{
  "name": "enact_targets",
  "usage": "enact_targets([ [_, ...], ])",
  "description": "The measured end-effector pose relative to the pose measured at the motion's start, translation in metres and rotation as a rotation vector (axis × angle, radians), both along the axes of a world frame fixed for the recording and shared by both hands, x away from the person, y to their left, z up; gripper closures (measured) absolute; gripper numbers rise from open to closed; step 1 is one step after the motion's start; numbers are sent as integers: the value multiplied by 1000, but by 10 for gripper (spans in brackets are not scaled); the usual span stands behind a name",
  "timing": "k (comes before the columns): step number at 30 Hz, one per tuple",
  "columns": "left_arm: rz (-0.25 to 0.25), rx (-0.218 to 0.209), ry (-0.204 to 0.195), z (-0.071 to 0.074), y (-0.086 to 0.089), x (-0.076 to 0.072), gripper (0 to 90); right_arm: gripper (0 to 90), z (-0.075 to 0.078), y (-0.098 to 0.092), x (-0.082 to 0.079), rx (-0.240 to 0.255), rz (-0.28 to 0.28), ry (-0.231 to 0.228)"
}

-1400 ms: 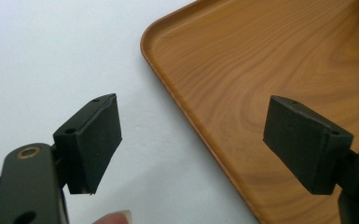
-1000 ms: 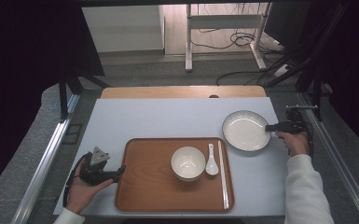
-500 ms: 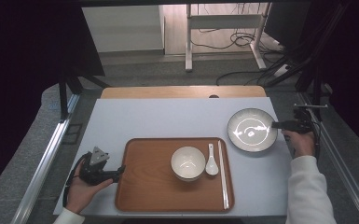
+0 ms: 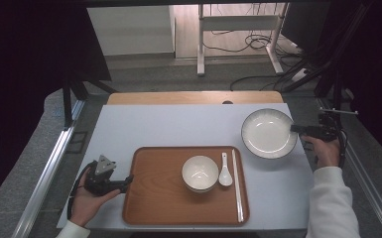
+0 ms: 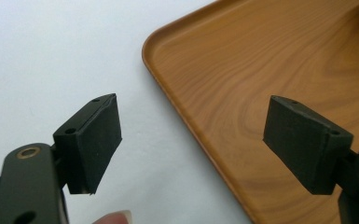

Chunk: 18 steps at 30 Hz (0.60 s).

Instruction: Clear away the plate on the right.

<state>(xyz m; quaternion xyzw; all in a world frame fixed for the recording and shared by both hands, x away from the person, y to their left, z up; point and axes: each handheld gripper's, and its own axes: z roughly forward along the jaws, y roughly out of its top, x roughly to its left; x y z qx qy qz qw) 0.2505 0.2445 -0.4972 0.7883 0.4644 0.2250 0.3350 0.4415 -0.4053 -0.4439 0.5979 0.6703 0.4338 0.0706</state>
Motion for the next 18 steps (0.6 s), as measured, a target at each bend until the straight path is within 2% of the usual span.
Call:
enact_targets([
  [2,-1,-62,-1,7,1,3,188,864,5,5,-2,-5,21,-10],
  [3,-1,-62,-1,7,1,3,188,864,7,8,-3,-7,26,-23],
  [5,-4,-98,-6,14,-1,6,188,865,10,12,-4,-4,43,-35],
  [8,-8,-118,-7,18,-3,7,188,865,13,16,-5,-11,50,-44],
  [9,-14,-133,-5,20,-4,8,188,864,16,19,-7,-6,54,-59],
  [16,-17,-168,-3,29,-8,14,189,864,25,33,-10,19,99,-89],
  [18,-26,-179,-6,36,-14,19,190,864,32,43,-14,24,124,-109],
])
